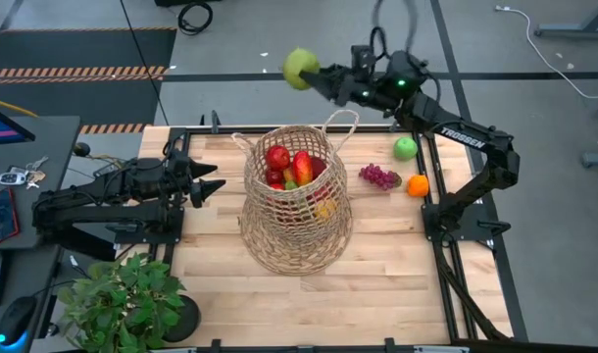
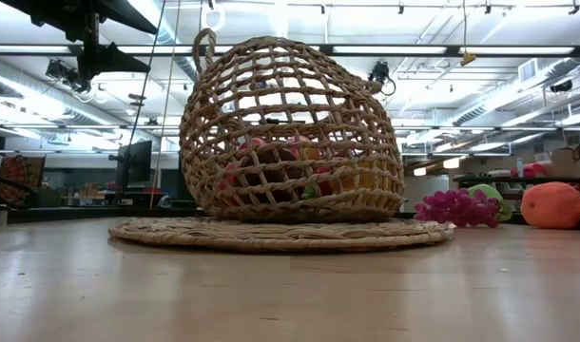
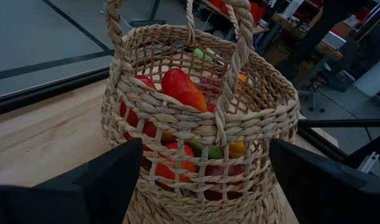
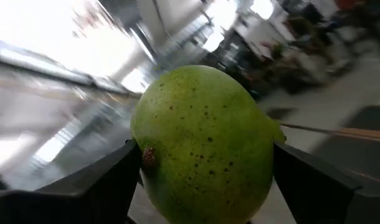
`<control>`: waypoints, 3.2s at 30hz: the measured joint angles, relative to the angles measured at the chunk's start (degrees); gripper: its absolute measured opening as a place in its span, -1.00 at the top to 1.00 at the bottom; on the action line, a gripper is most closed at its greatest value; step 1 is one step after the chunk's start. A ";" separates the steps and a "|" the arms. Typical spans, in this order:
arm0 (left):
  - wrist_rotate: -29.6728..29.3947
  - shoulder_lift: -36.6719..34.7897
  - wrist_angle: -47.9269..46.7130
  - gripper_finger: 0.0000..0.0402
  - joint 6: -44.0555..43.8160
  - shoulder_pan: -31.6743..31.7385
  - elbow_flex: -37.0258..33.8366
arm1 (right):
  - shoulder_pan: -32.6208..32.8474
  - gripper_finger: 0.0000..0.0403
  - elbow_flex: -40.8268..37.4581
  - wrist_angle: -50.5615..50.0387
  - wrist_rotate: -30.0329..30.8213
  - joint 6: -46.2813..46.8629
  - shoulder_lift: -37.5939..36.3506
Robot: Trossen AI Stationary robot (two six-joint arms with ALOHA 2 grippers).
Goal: Build produce basket
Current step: Put the pear into the brown basket
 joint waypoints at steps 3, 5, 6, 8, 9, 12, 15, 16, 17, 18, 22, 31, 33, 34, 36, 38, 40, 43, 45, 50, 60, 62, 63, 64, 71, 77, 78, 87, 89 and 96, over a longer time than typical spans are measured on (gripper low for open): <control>0.01 0.00 -0.01 -0.78 0.00 0.01 0.00 | 0.02 -0.73 -0.02 -8.39 3.73 -3.78 0.43; 0.01 0.00 0.01 -0.78 0.00 0.00 0.00 | 0.25 -0.73 -0.31 -11.63 6.16 -2.64 1.38; 0.02 0.00 -0.01 -0.78 0.00 0.01 0.00 | 0.28 -0.73 -0.86 -13.54 6.34 -1.50 1.59; 0.00 0.00 0.03 -0.78 0.00 0.01 0.00 | 0.28 -0.73 -1.44 -14.33 5.38 -0.23 2.49; 0.02 0.00 0.01 -0.78 0.00 0.01 0.00 | 0.37 -0.73 -1.71 -15.76 4.44 0.03 2.68; 0.01 0.02 0.04 -0.78 0.00 0.00 0.00 | 0.99 -0.73 -1.64 -16.13 2.58 -0.01 4.00; 0.02 0.00 0.05 -0.78 0.00 0.01 0.00 | 1.48 -0.73 -1.64 -15.43 2.25 0.11 5.47; 0.02 0.00 -0.03 -0.78 0.00 -0.01 0.00 | 1.49 -0.73 -1.64 -15.17 2.25 0.14 5.94; 0.00 0.00 0.00 -0.78 0.00 0.01 0.01 | 1.49 -0.73 -1.65 -15.04 2.24 0.29 6.14; 0.01 0.01 0.04 -0.78 0.00 -0.01 0.00 | 1.49 -0.73 -1.67 -15.09 2.25 0.46 6.31; 0.00 0.00 0.01 -0.78 0.00 0.01 0.01 | 1.44 -0.73 -1.68 -14.96 1.99 0.62 6.97; 0.00 0.00 0.01 -0.78 0.00 0.00 0.00 | 1.80 -0.73 -1.66 -14.13 1.85 0.03 6.90; 0.02 0.00 0.01 -0.78 0.00 0.00 0.00 | 1.77 -0.73 -1.66 -14.23 1.86 0.03 6.90; 0.02 0.00 0.01 -0.78 0.00 0.00 0.02 | 1.77 -0.73 -1.66 -14.22 1.86 0.03 6.90; 0.02 0.00 0.01 -0.78 0.00 0.01 0.01 | 1.91 -0.73 -1.66 -14.16 1.82 0.03 6.90; 0.02 0.00 -0.01 -0.78 0.02 -0.01 0.00 | 1.95 -0.73 -1.66 -14.22 1.82 0.03 6.90; 0.01 0.00 0.01 -0.78 0.00 0.00 0.01 | 2.04 -0.73 -1.66 -14.24 1.79 0.03 6.90; 0.01 0.00 0.01 -0.78 0.00 0.01 0.00 | 2.18 -0.73 -1.66 -14.22 1.79 0.02 6.90; 0.00 0.00 0.01 -0.78 0.00 -0.01 0.00 | 2.25 -0.73 -1.66 -14.30 1.75 0.01 6.90; 0.01 0.00 0.01 -0.78 0.00 -0.01 0.02 | 2.21 -0.73 -1.66 -14.29 1.75 -0.01 6.90; 0.00 0.00 0.01 -0.78 0.00 -0.01 0.01 | 2.25 -0.73 -1.66 -17.07 1.73 -1.99 6.90; 0.02 0.00 -0.01 -0.78 0.00 0.01 0.02 | 2.26 -0.73 -1.66 -17.78 1.73 -3.02 6.89; 0.01 0.00 0.01 -0.78 0.00 0.00 0.02 | 2.32 -0.73 -1.66 -18.39 1.73 -3.56 6.88; 0.01 0.00 0.01 -0.78 0.00 0.00 0.00 | 2.40 -0.73 -1.66 -19.00 1.73 -4.33 6.88; 0.02 0.00 0.01 -0.78 0.00 -0.01 0.02 | 3.32 -0.73 -1.66 -19.34 1.37 -14.83 6.88; 0.01 0.00 0.00 -0.78 0.00 -0.01 0.02 | 3.43 -0.73 -1.66 -18.15 1.75 -33.48 6.88; 0.01 0.00 0.01 -0.78 0.00 -0.01 0.02 | 3.54 -0.73 -1.66 -17.62 1.73 -37.50 6.88; 0.01 0.00 0.00 -0.78 0.01 0.00 0.02 | 7.45 -0.73 -1.66 -18.52 4.25 -71.24 6.84; 0.02 0.00 0.00 -0.78 0.00 -0.01 0.02 | 8.70 -0.73 -1.66 -19.53 8.33 -79.26 6.84; 0.00 0.00 -0.01 -0.78 0.02 0.01 0.02 | 11.75 -0.73 -1.66 -19.57 25.64 -95.56 6.82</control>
